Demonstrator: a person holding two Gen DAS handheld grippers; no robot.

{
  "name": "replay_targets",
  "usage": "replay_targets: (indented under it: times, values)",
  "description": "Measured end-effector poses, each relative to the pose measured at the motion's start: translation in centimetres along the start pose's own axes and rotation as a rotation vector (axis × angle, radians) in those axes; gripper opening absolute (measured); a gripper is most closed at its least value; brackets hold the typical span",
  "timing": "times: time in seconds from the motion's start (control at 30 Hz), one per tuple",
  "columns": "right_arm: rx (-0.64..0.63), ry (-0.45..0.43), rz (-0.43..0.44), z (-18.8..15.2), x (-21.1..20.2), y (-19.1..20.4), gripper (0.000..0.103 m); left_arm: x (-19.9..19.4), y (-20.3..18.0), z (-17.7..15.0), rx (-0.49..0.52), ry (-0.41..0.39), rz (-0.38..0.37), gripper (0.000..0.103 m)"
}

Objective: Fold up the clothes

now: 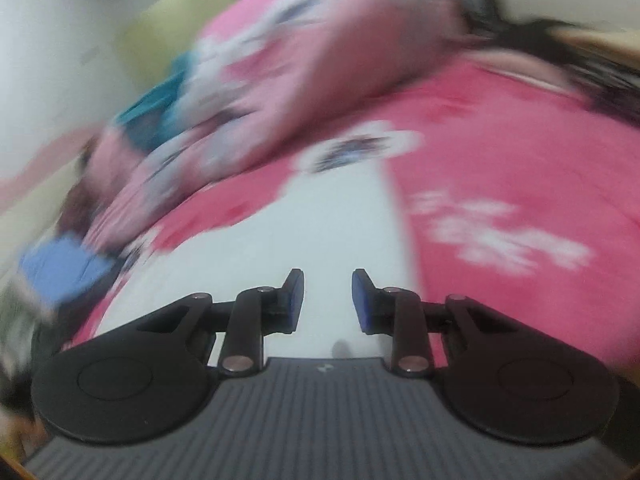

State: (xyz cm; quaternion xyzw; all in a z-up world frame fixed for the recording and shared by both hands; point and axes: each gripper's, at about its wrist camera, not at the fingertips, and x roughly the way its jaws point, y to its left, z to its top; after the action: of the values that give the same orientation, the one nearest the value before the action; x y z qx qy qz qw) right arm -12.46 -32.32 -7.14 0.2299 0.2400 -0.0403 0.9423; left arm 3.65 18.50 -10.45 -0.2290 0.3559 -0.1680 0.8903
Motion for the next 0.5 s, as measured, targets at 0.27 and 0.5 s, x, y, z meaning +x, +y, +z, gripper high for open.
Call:
replay_targets:
  times: [0.27, 0.5]
  values:
    - [0.159, 0.019, -0.202, -0.8, -0.5, -6.2, 0.003, -0.4, -0.6, 0.7, 0.05, 0.01, 0.042, 0.026]
    - [0.037, -0.061, -0.079, 1.8, 0.6, -2.2, 0.003, -1.3, -2.8, 0.9, 0.118, -0.04, 0.123, 0.044]
